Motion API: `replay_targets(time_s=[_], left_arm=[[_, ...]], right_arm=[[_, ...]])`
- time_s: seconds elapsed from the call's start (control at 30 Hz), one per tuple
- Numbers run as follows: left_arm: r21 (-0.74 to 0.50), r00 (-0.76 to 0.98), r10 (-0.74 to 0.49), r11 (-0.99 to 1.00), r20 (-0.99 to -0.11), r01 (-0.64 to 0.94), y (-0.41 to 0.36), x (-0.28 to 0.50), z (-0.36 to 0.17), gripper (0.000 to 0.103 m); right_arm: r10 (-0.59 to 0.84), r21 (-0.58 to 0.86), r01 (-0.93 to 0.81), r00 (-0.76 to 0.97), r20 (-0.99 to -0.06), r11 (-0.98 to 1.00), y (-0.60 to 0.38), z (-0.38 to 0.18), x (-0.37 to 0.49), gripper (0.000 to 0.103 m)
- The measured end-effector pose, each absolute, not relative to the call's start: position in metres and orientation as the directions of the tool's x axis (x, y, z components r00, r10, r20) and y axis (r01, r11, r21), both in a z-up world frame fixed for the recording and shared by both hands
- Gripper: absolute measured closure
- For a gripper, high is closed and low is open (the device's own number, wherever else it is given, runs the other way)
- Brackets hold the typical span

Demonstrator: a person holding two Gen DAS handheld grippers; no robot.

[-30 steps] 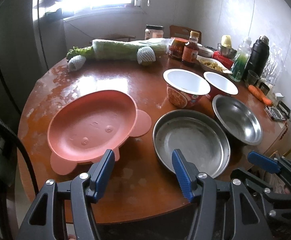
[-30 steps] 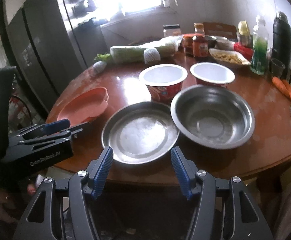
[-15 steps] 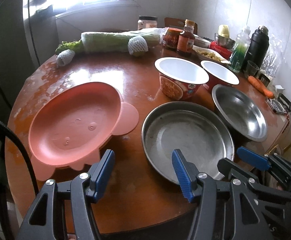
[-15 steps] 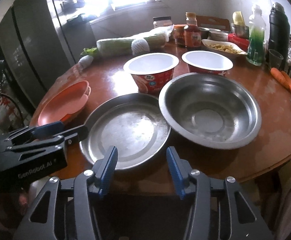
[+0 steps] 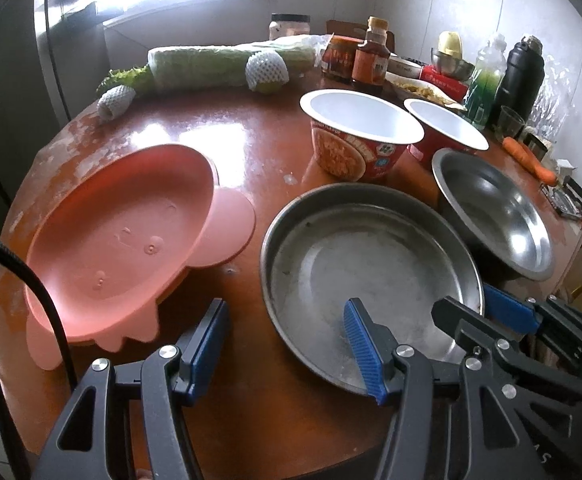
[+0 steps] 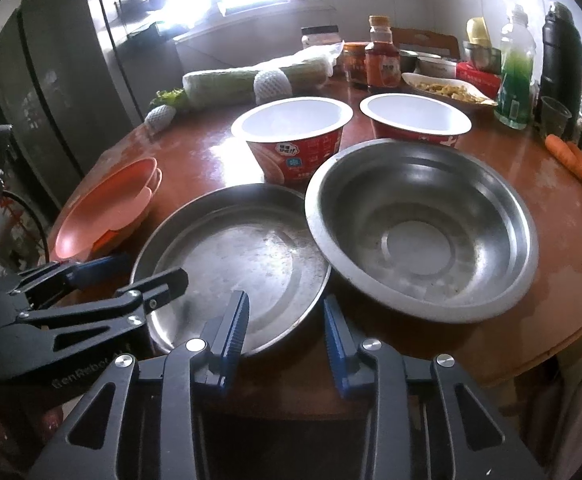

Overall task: Organize plates and bowls
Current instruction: 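Move both tools to the rim of the flat steel plate, then grasp the flat steel plate rim with both tools and lift it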

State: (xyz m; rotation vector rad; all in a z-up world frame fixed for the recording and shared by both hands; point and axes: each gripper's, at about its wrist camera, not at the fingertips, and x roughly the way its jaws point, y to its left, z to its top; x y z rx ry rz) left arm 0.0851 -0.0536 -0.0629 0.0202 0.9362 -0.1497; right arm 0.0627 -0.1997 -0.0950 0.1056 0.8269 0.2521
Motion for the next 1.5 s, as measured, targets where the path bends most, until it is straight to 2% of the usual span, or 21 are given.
replay_targets(time_s=[0.1,0.17,0.8,1.5], left_arm=[[-0.033,0.589,-0.107,0.990,-0.801,0.135,-0.057,0.086,-0.064,0.049],[-0.039,0.595,-0.118,0.989,-0.795,0.144,-0.058,0.086,-0.064,0.061],[-0.010,0.615,-0.101,0.989,-0.782,0.151,-0.054,0.055,-0.051,0.062],[-0.046,0.703,-0.085,0.996,-0.706,0.074,-0.017,0.035,-0.009,0.062]], right_arm=[[0.258,0.184,-0.182,0.646,-0.718,0.966,-0.199,-0.098,0.066,0.070],[0.254,0.171,-0.189,0.648,-0.718,0.967,-0.197,-0.100,0.066,0.071],[0.260,0.142,-0.230,0.642,-0.722,0.963,-0.187,-0.092,0.045,0.072],[0.301,0.111,-0.304,0.697,-0.651,0.946,-0.157,-0.047,0.027,0.072]])
